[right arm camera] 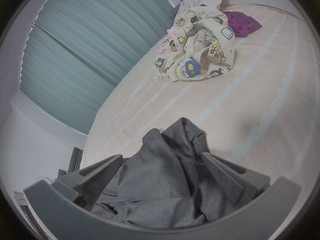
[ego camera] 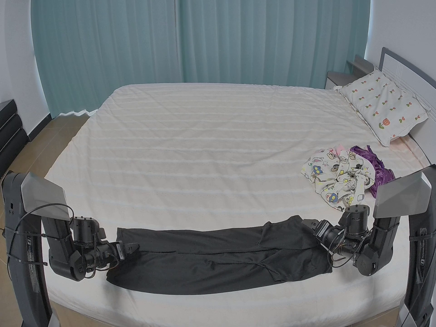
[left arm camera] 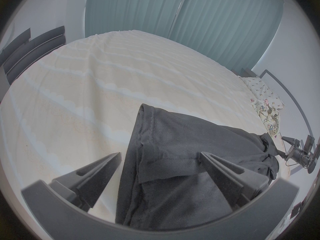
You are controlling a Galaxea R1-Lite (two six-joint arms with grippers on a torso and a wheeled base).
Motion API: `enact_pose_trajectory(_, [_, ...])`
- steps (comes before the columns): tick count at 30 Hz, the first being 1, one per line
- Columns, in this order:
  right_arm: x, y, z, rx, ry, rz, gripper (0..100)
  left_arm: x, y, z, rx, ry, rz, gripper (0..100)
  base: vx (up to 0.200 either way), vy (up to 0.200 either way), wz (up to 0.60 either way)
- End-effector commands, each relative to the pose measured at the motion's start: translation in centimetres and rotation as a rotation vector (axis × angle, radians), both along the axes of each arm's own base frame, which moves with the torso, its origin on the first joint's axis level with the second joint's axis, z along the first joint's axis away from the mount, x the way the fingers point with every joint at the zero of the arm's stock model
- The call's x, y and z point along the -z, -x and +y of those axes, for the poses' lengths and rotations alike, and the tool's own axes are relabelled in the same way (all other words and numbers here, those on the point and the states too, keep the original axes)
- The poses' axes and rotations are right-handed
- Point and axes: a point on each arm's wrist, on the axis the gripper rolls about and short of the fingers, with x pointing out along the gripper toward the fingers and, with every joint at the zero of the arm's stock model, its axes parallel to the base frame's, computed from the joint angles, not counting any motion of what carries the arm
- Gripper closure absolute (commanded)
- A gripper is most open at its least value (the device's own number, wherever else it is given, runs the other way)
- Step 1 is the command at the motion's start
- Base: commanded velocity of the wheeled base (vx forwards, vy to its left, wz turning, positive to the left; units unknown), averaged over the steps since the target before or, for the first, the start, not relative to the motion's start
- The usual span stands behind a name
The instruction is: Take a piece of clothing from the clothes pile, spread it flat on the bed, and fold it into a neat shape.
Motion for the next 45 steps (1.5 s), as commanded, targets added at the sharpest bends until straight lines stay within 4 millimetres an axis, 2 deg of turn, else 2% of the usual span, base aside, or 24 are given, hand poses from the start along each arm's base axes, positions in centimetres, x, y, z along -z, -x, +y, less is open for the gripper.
enact_pose_trajectory(1, [0.1,0.0,0.0,0.0,0.0,0.002,0,0.5,-0.2,0.0,-0.002,-0.002,0.006,0,0.0,0.0,0.0])
enact_pose_trajectory(13, [0.2,0.0,0.0,-0.001,0.002,0.004,0,0.6,-0.2,-1.3,0.037,0.011,0.005,0,0.0,0.0,0.0])
enact_pose_trajectory(14, [0.2,0.0,0.0,-0.001,0.002,0.004,0,0.6,-0.2,-1.4,0.042,0.011,0.007,100,0.0,0.0,0.0])
enact_pose_trajectory(23, [0.2,0.0,0.0,-0.001,0.002,0.004,0,0.5,-0.2,-1.3,0.035,0.011,0.004,100,0.0,0.0,0.0])
enact_pose_trajectory(30, [0.2,0.0,0.0,0.0,0.002,0.006,0,-1.6,0.0,-0.6,0.008,0.011,-0.049,100,0.0,0.0,0.0])
enact_pose_trajectory(40, [0.2,0.0,-0.1,0.003,0.001,0.006,0,-4.3,0.3,2.3,-0.078,0.01,-0.115,100,0.0,0.0,0.0])
enact_pose_trajectory(45, [0.2,0.0,-0.1,0.001,0.0,0.006,0,-4.4,0.6,3.4,-0.102,0.021,-0.108,100,0.0,0.0,0.0])
